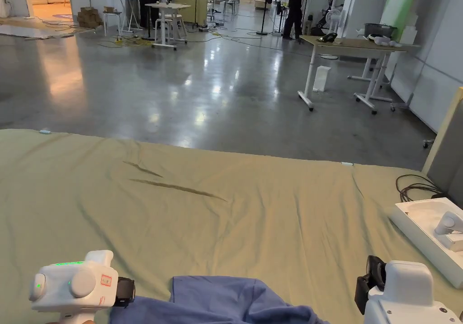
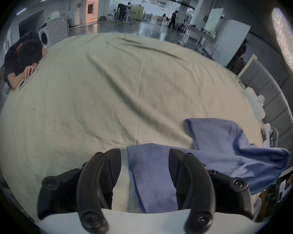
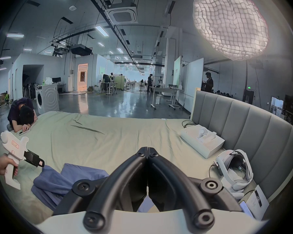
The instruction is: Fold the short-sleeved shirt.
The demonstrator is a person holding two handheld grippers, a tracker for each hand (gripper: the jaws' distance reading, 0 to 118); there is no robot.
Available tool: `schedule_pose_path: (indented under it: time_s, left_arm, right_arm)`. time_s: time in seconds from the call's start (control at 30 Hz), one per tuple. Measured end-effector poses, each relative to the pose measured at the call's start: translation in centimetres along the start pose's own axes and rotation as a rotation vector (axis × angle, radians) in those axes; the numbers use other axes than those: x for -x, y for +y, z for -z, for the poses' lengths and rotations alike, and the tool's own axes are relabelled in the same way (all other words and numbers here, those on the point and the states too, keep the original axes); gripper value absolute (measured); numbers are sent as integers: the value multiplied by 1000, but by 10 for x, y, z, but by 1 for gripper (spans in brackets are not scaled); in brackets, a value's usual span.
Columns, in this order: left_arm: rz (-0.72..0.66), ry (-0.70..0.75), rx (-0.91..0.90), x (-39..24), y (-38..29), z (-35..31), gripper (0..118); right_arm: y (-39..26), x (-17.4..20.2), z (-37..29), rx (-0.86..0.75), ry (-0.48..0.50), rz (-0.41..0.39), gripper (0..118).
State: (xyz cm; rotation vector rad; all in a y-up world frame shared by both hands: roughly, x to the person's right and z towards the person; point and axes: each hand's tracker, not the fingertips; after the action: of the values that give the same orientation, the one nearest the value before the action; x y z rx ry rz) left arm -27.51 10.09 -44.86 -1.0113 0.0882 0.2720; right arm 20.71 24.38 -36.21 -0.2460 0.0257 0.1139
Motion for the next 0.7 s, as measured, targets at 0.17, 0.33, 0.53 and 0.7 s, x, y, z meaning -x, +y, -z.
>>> schedule_pose_path:
  time_s: [0.17, 0.33, 0.53, 0.7]
  left_arm:
    - [21, 64, 65, 1, -6, 34, 62]
    - [138, 136, 31, -16, -16, 43, 41]
    - [204, 135, 21, -40, -25, 37, 5]
    - [120, 46, -60, -27, -26, 4, 4]
  right_arm:
    - [-7, -6, 8, 30, -22, -3, 0]
    - [-12, -7, 15, 59, -30, 4, 0]
    - [-16, -5, 25, 105, -26, -1, 0]
    - [-20, -14, 45, 227, 35, -7, 0]
